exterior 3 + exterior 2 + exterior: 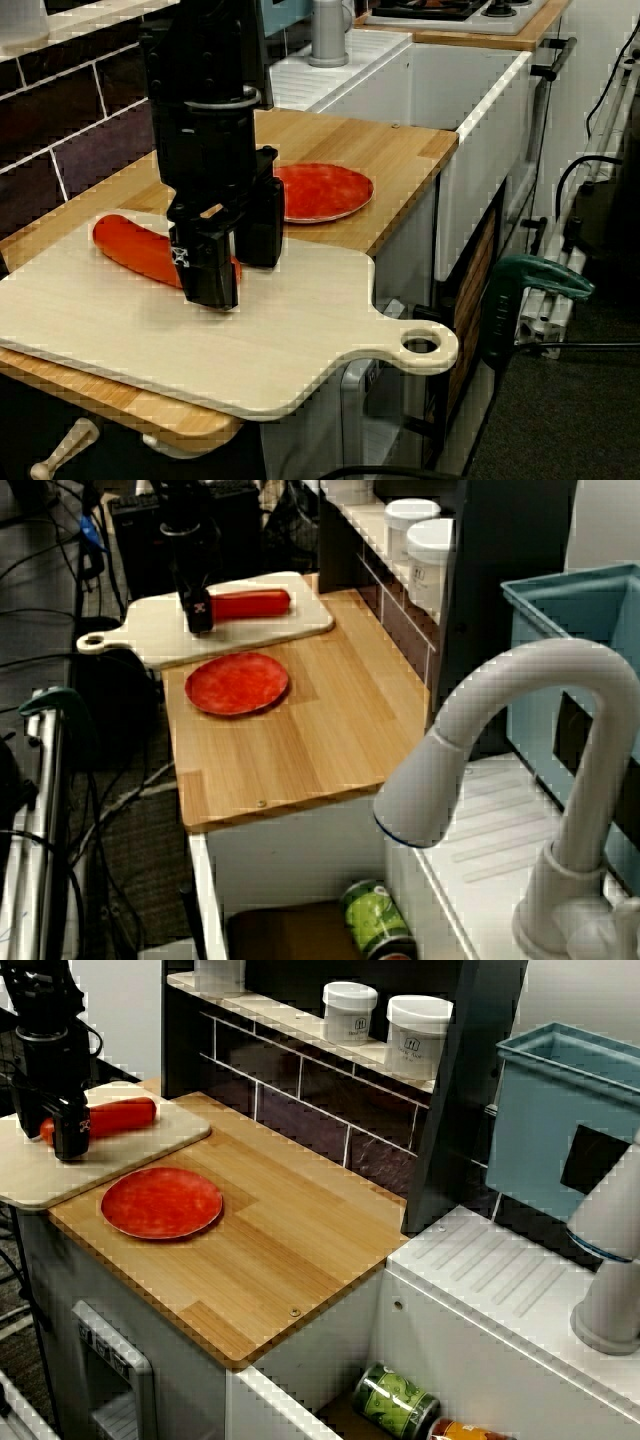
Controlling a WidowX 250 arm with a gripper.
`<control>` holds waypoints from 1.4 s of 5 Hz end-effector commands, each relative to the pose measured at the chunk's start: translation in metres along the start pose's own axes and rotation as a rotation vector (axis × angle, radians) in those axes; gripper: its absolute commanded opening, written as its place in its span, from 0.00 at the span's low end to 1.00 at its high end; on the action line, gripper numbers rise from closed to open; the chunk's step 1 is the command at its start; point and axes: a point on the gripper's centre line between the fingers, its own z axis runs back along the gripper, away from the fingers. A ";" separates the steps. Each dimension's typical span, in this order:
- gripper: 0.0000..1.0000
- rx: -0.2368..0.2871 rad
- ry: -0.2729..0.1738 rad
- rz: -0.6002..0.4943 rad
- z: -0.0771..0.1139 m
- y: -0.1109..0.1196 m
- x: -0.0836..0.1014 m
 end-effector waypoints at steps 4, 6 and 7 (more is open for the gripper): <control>1.00 -0.048 -0.085 -0.071 0.034 -0.010 -0.057; 1.00 -0.048 -0.099 -0.099 0.026 -0.013 -0.081; 1.00 -0.022 -0.097 -0.096 0.026 -0.015 -0.084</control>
